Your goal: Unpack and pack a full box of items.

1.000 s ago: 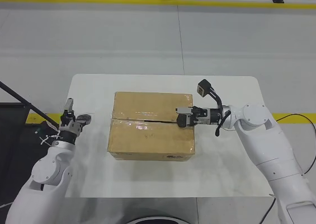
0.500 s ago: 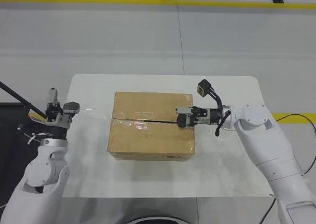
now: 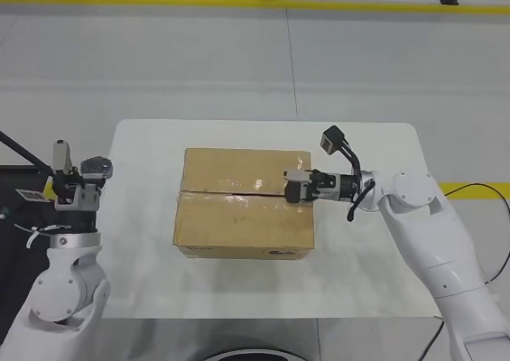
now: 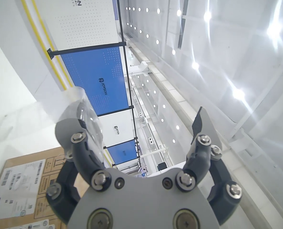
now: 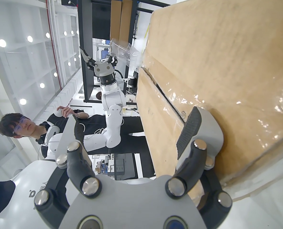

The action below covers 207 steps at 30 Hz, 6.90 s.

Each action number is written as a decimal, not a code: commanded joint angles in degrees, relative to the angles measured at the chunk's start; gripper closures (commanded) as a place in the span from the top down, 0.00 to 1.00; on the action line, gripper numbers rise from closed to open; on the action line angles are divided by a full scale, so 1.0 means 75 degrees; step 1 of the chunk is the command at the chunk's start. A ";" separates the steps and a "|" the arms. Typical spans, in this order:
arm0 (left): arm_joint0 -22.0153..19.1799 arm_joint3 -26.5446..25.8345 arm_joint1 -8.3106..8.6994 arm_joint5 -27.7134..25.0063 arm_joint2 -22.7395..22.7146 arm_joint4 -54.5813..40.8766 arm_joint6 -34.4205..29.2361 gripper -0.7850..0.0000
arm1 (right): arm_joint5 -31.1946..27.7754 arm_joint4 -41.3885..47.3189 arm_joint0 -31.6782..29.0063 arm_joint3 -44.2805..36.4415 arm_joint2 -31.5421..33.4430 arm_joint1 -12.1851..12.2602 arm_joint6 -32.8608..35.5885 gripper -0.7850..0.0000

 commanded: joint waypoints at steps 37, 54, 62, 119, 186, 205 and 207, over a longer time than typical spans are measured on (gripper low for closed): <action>-0.1507 -0.1017 -0.0379 0.1330 0.2400 0.3570 -0.1646 1.00 | -0.0717 0.0488 -0.1451 -0.0761 0.1865 0.0534 0.0327 1.00; -0.2313 -0.0348 -0.0616 0.1515 0.3435 0.3719 -0.2086 1.00 | -0.0794 0.0597 -0.1763 -0.0730 0.2198 0.0667 0.0365 1.00; -0.2732 0.0053 -0.0751 0.1651 0.3860 0.3620 -0.2224 1.00 | -0.0876 0.0685 -0.1942 -0.0704 0.2356 0.0726 0.0375 1.00; -0.4476 0.2287 -0.1765 0.1905 0.5699 0.3075 -0.2405 1.00 | -0.1169 0.1068 -0.2272 -0.0220 0.2742 0.0976 0.0570 1.00; -0.0683 0.0840 -0.1010 0.1466 -0.0252 0.0835 -0.5622 1.00 | 0.0335 0.0781 0.1629 0.1087 -0.3050 -0.1220 -0.1801 1.00; -0.0276 0.0910 -0.0964 0.1070 -0.0910 0.0022 -0.5323 1.00 | 0.0061 0.0837 0.2410 0.2149 -0.4303 -0.2649 -0.2776 1.00; -0.0246 0.0913 -0.0955 0.1055 -0.0960 -0.0025 -0.5346 1.00 | -0.0025 0.0845 0.2477 0.2333 -0.4367 -0.2795 -0.2734 1.00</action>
